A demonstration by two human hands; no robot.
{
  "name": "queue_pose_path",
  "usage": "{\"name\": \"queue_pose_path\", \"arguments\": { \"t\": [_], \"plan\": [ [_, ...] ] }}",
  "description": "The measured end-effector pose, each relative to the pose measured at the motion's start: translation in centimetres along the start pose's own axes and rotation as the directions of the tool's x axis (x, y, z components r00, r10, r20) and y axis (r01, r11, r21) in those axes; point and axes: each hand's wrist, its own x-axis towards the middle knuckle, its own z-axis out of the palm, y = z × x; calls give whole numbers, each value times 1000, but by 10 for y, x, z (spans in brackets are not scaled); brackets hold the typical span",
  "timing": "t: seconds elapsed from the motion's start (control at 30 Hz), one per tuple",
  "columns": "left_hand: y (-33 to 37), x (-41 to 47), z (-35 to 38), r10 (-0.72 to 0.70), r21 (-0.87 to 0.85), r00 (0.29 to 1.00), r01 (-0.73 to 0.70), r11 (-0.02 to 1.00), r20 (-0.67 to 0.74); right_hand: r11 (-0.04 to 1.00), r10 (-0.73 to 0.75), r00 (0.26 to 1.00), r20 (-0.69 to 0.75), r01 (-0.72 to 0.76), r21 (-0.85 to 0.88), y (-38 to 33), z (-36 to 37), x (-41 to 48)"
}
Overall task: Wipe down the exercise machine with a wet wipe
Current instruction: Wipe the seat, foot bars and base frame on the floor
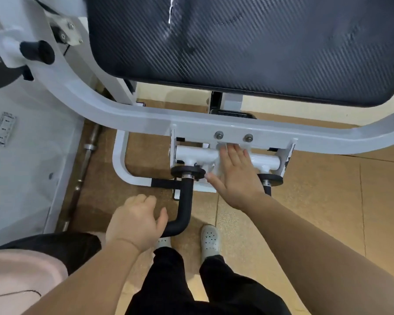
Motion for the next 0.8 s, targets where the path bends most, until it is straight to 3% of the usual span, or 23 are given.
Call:
{"name": "queue_pose_path", "arguments": {
  "t": [0.1, 0.27, 0.43, 0.5, 0.57, 0.67, 0.73, 0.8],
  "plan": [
    [-1, -1, 1, 9, 7, 999, -9, 1000, -36, 985, 108, 994, 6, -108, 131, -21, -5, 5],
    [0, -2, 3, -6, 55, 999, 8, 998, -43, 957, -150, 988, 47, 133, 256, -76, -7, 31],
    [-2, -2, 7, -45, 35, 999, 46, 998, -11, 972, -194, 976, 97, 178, 156, -51, -11, 24],
    [-2, -2, 6, -47, 42, 999, 47, 998, -5, 993, -99, 989, 109, 90, 81, -30, -12, 7],
    [-1, -2, 5, -43, 35, 999, 43, 998, -11, 995, 88, 990, 113, -92, 34, -13, -13, -6],
    [1, -1, 2, -39, 41, 999, 39, 998, -9, 954, 283, 951, 124, -293, 68, -17, -14, -2],
    [0, -1, 2, -38, 43, 999, 37, 998, 3, 976, 189, 970, 151, -203, 81, -37, -14, 8],
    [-1, 0, 3, -42, 55, 999, 40, 998, 28, 989, -5, 988, 156, -18, 144, -56, -14, 14]
  ]
}}
